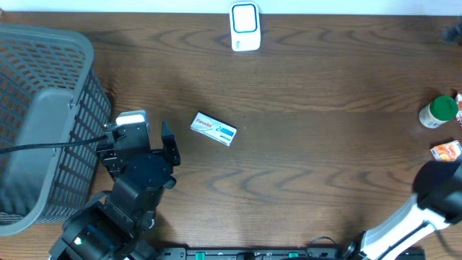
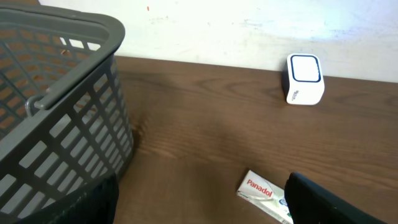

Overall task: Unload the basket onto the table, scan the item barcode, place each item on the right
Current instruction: 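Reach the right gripper left and grasp the white Panadol box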

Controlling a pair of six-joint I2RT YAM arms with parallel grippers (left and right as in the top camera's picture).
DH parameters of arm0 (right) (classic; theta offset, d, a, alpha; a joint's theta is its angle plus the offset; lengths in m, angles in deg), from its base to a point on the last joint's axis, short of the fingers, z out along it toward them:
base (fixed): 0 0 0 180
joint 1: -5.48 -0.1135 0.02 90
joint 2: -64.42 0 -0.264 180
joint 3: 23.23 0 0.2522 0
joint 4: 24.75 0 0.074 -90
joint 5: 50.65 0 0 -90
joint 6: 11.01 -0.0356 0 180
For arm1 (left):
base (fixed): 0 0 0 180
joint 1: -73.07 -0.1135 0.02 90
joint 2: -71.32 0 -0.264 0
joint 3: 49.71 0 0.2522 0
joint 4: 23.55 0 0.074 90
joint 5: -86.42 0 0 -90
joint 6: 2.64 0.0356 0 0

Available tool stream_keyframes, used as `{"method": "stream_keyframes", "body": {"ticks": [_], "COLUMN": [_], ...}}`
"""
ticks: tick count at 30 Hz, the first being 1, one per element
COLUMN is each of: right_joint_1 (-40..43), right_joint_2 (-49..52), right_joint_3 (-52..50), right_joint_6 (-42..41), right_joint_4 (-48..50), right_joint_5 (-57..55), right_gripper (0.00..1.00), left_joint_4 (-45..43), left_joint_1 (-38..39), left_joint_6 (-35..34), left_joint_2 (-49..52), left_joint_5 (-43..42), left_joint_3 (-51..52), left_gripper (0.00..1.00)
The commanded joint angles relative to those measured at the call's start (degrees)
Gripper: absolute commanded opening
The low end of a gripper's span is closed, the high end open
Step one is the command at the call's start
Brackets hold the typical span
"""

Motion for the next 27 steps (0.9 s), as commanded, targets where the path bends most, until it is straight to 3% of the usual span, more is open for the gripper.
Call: {"method": "stream_keyframes", "body": {"ticks": [1,7,12,19,27], "right_joint_1": [-12.7,-34.2,-52.5,-64.7,-68.8], "right_joint_2": [-1.0,1.5,7.9,17.0,24.9], "right_joint_3": [-0.2,-6.6,-12.0,-12.0,-12.0], "right_joint_6": [6.9,15.0,32.6,38.6,38.6], "right_joint_4": [-2.6,0.4,3.8,5.6,5.9], "right_joint_5": [11.5,11.8,2.6,-3.0,-9.1], "right_gripper": [0.99,0.99,0.99,0.99,0.99], "left_joint_4": [-0.1,-0.1,-0.1,-0.1,-0.1], "left_joint_1": [0.0,0.0,0.0,0.0,0.0], "left_joint_6": [0.5,0.5,0.5,0.5,0.5], "left_joint_2": [-0.1,-0.1,-0.1,-0.1,-0.1], "left_joint_5": [1.1,1.1,1.1,1.1,1.1], "left_joint_3": [-0.3,-0.3,-0.3,-0.3,-0.3], "left_gripper": [0.86,0.86,0.86,0.86,0.86]}}
